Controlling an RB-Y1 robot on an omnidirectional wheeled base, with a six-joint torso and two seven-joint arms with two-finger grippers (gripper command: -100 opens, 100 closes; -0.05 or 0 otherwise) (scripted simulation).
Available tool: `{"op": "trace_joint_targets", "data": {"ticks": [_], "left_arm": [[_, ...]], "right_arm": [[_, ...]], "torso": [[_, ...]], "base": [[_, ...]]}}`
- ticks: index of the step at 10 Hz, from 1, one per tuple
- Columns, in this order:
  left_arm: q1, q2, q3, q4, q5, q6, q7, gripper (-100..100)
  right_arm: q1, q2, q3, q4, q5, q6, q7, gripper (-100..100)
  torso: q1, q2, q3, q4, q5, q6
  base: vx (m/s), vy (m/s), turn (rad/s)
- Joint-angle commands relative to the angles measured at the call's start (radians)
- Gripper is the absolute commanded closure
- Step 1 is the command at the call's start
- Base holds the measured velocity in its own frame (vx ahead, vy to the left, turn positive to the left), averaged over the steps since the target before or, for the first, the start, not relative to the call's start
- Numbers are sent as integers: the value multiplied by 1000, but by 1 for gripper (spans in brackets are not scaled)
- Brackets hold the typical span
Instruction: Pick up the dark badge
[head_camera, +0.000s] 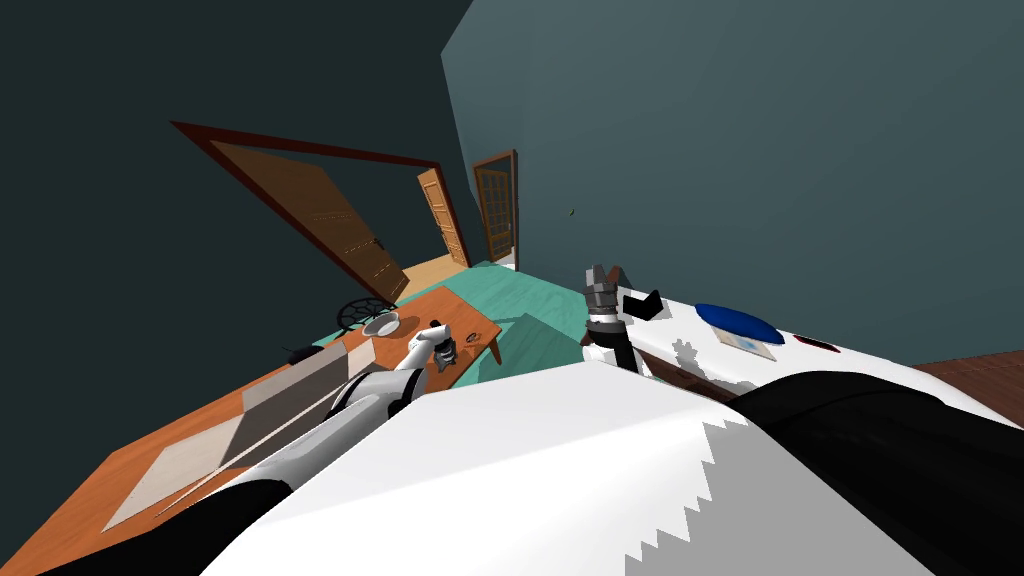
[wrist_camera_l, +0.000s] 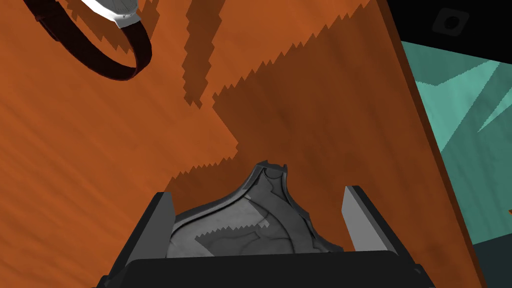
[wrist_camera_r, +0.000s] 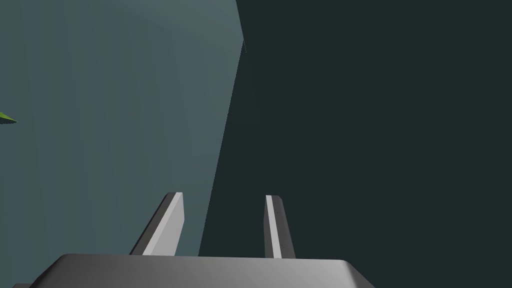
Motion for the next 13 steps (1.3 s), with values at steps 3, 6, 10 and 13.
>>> {"op": "trace_joint_targets", "data": {"ticks": [3,6,10,13], "left_arm": [[15,-11,2,14,-7,-30,-1,-100],[33,-25,3,33,-15,-68,-2,-100],[25,-26,3,47,-15,-74,-3,100],[25,-26,3,46,-15,-75,-3,0]], "right_arm": [[0,0,0,0,0,0,0,0],[0,0,0,0,0,0,0,0],[0,0,0,0,0,0,0,0],[0,0,0,0,0,0,0,0]], "torso": [[-1,-2,-1,0,0,0],[0,-4,-2,-1,0,0],[0,-2,-1,0,0,0],[0,-3,-2,-1,0,0]], "base": [[23,8,-4],[40,14,-6],[3,1,0],[0,0,0]]}}
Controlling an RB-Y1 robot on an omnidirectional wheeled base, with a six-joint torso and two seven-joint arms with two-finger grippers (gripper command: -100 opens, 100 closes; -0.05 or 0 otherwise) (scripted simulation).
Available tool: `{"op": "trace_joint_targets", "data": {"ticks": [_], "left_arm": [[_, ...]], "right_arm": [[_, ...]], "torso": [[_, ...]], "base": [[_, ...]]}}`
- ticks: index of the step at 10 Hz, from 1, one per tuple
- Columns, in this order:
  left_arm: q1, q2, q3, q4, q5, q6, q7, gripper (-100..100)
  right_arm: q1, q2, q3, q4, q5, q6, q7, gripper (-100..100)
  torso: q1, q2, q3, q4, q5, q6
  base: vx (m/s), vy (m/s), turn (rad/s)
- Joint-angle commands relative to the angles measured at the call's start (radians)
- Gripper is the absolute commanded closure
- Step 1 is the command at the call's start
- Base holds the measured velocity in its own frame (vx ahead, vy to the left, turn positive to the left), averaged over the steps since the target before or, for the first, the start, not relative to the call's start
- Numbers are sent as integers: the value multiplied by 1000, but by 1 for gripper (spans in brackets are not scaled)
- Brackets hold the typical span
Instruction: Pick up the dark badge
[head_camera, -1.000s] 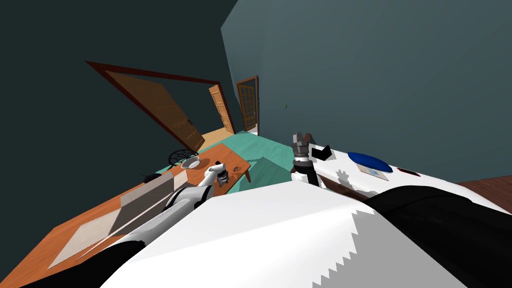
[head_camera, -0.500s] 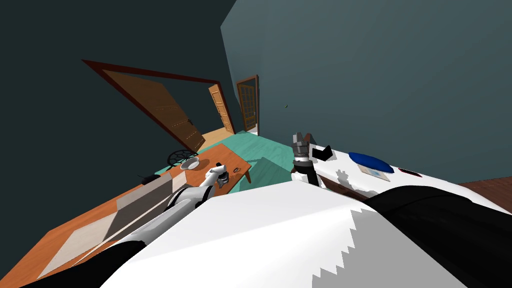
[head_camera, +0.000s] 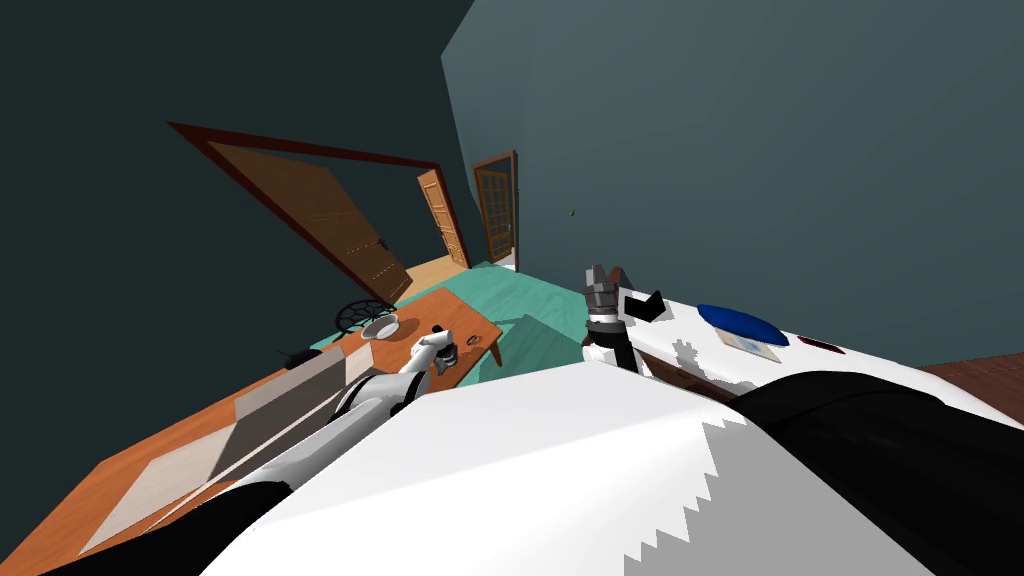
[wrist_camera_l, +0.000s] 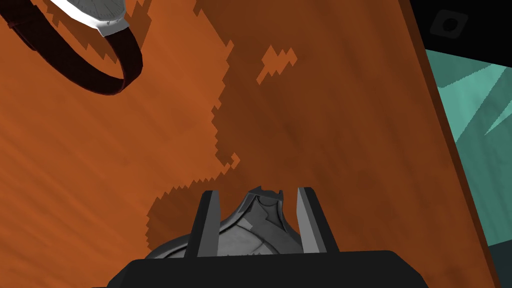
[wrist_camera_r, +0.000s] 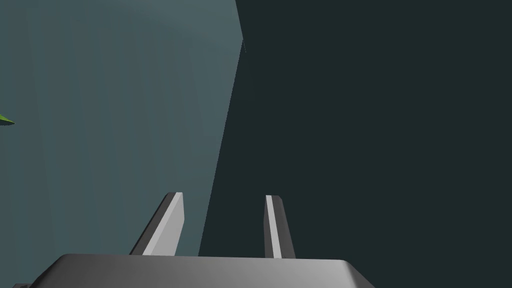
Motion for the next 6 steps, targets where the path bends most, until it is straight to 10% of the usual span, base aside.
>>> {"op": "trace_joint_targets", "data": {"ticks": [1,5,6], "left_arm": [[-3,10,-1,-25,5,29,2,100],[-25,20,-2,-23,12,49,1,100],[-26,21,-1,-24,12,52,0,0]], "right_arm": [[0,0,0,0,0,0,0,0],[0,0,0,0,0,0,0,0],[0,0,0,0,0,0,0,0]], "torso": [[0,0,0,0,0,0],[-1,3,2,1,-1,0],[-1,2,1,0,0,0]], "base": [[-27,-3,9],[-35,-13,5],[0,0,0]]}}
